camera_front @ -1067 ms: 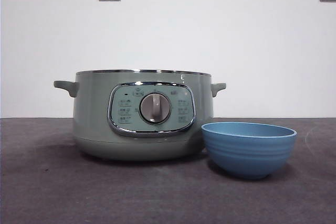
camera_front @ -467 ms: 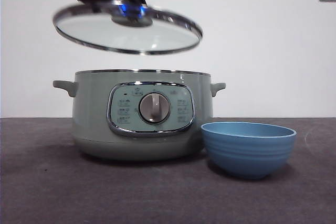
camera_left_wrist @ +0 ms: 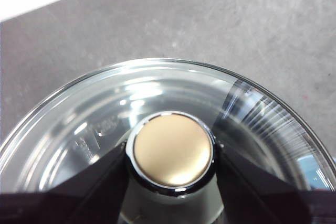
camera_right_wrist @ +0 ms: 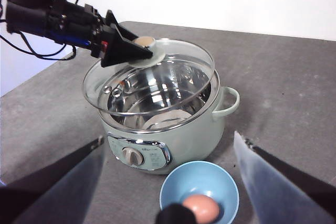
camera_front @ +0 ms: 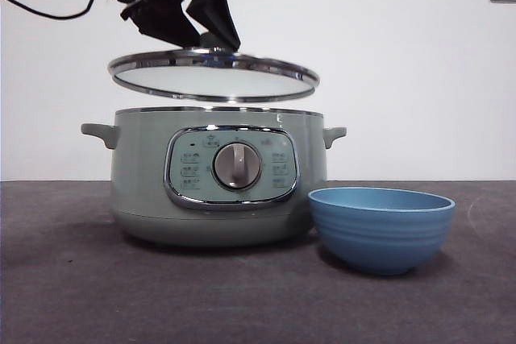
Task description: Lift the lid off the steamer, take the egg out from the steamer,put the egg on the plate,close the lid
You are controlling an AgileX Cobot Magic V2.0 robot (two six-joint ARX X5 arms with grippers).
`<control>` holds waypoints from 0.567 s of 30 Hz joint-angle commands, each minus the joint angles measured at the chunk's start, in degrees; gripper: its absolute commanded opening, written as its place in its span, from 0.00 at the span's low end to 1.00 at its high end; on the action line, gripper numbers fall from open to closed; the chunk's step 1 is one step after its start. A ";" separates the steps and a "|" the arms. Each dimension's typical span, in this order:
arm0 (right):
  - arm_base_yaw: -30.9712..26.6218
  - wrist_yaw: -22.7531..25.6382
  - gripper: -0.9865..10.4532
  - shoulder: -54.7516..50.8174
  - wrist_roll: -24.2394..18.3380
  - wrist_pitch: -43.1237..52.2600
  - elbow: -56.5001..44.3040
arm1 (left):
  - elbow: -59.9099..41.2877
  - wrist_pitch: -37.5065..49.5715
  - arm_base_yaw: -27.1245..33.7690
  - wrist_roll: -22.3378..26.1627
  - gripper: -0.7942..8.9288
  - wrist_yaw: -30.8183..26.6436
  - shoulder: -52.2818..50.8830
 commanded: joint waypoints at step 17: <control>0.13 0.20 0.45 0.00 0.39 0.68 -0.28 | 0.96 2.29 -0.11 0.63 0.07 0.52 2.89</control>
